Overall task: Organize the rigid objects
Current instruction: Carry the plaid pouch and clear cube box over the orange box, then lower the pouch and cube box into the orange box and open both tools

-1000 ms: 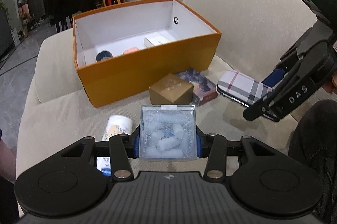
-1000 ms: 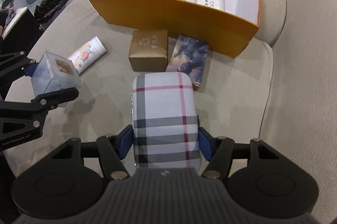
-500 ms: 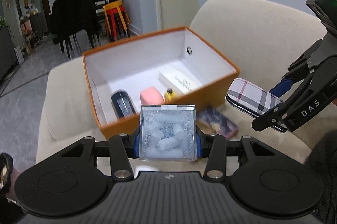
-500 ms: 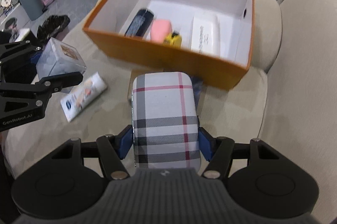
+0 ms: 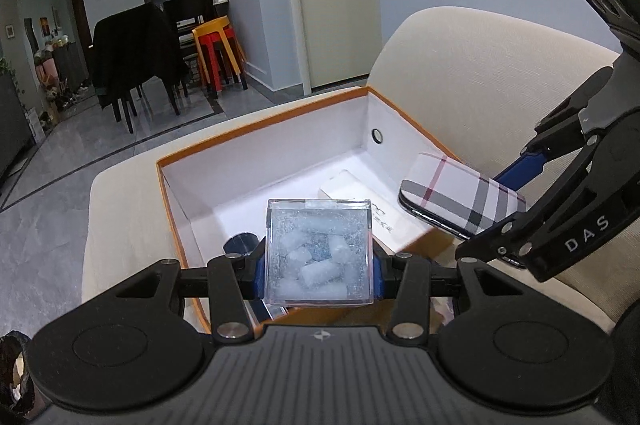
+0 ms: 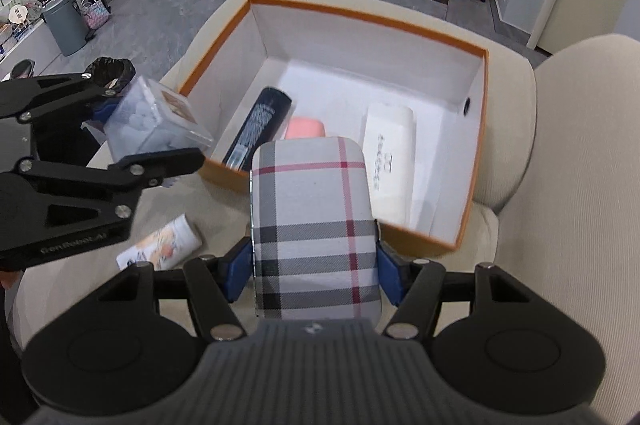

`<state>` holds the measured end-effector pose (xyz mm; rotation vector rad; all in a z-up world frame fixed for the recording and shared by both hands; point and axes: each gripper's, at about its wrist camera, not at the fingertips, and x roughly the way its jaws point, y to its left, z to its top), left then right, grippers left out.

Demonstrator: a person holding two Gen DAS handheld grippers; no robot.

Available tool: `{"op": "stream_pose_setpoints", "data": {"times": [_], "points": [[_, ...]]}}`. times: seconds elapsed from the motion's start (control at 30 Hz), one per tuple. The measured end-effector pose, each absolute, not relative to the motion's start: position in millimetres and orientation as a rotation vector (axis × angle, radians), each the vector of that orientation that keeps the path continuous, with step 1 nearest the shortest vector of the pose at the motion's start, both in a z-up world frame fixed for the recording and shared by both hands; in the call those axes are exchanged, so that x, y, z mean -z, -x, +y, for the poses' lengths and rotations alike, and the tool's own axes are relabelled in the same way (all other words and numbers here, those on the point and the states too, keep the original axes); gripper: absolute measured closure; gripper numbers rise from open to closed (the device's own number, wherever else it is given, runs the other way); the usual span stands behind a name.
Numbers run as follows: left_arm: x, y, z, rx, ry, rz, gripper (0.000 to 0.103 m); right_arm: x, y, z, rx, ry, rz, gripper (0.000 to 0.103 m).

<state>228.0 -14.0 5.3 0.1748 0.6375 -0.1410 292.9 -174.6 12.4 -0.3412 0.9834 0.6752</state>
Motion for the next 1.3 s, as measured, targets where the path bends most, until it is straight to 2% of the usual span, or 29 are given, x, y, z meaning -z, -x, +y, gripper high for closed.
{"op": "stream_pose_setpoints", "data": {"times": [0.37,0.63,1.3], "points": [[6,-293,11,0.102,-0.213,0.698,0.051,-11,-347,-131,-0.7,0.44,0.939,0.039],[22,-336,15,0.065,-0.347,0.748,0.051,9,-395,-98,-0.73,0.529,0.908,0.039],[59,-374,5,-0.037,-0.493,0.886,0.051,63,-440,-48,-0.85,0.778,0.852,0.039]]}}
